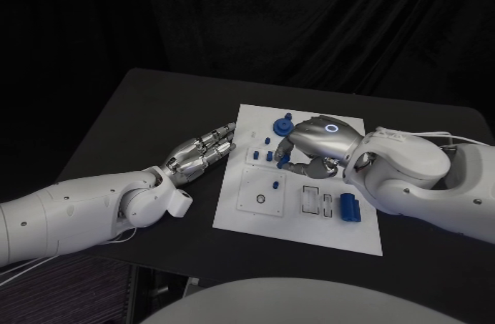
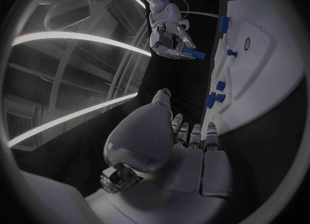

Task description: Assemble the parts on the task board

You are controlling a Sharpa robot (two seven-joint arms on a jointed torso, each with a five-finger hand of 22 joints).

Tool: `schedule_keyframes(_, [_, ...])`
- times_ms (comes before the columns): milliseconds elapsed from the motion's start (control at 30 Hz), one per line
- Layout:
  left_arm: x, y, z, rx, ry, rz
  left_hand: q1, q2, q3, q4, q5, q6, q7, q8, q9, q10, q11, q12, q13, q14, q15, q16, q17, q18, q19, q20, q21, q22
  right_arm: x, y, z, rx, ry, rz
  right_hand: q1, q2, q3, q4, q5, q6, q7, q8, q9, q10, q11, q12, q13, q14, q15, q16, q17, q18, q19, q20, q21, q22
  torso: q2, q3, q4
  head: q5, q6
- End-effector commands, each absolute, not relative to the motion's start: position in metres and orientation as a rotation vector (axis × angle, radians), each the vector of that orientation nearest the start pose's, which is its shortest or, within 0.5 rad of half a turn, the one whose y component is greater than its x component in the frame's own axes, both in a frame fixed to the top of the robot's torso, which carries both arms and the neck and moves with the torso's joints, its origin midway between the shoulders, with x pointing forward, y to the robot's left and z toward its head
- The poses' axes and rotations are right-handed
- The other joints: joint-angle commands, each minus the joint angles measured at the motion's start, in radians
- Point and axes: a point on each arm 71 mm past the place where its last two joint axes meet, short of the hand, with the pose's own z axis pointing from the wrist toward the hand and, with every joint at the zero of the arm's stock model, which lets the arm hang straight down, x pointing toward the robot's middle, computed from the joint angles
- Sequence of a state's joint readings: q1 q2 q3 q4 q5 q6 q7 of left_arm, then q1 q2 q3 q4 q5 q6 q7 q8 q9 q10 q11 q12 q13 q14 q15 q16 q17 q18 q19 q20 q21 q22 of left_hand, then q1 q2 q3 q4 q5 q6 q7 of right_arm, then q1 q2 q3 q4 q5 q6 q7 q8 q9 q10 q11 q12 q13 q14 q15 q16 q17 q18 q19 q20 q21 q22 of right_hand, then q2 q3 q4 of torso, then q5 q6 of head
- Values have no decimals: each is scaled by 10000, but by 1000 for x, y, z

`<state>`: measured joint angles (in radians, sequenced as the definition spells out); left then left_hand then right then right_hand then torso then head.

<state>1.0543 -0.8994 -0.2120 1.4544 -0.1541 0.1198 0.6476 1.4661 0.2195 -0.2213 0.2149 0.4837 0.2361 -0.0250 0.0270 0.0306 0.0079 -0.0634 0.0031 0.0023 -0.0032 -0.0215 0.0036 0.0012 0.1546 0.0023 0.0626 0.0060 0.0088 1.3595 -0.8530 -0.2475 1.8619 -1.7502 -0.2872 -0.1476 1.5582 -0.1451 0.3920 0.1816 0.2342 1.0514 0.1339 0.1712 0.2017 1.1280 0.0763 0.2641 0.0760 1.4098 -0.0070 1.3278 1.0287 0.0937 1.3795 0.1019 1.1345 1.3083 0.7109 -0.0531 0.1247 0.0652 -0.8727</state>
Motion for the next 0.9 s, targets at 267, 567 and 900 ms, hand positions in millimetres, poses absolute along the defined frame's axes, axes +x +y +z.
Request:
schedule_keyframes(267, [423, 232, -286, -9618, 16353, -18790, 82, 56, 68, -18, 53, 36, 40, 49, 8, -56, 48, -24, -15, 32, 30, -36, -12, 10, 0, 45, -32, 9, 386, -76, -187, -8771, 15445, 7849, 97, -56, 47, -146, -129, -150, 27, -108, 16, 91, -24, -126, -4, -115, 43, -117, -142, 6, -144, -2, -188, 1371, 31, 12, 1, 152, 1])
schedule_keyframes(567, [424, 231, -286, -9605, 16366, -18820, 88, 68, 80, -26, 58, 25, 46, 47, 6, -61, 57, -25, -17, 32, 35, -36, -12, 11, 0, 51, -31, 11, 379, -61, -205, -9289, 15786, 8154, 98, -72, 68, -179, -142, -197, 45, -150, 23, 74, -5, -178, -3, -155, 62, -158, -199, 18, -185, 13, -258, 1354, 28, 11, 13, 155, 1])
schedule_keyframes(900, [424, 230, -286, -9602, 16382, -18858, 88, 68, 80, -26, 58, 25, 46, 47, 6, -61, 57, -25, -17, 32, 35, -36, -12, 11, 0, 51, -31, 11, 377, -63, -214, -9460, 15947, 8006, 85, -95, 66, -192, -152, -203, 54, -161, 31, 79, 4, -196, 1, -191, 71, -198, -269, 29, -220, 20, -319, 1339, 34, 6, 2, 231, 1])
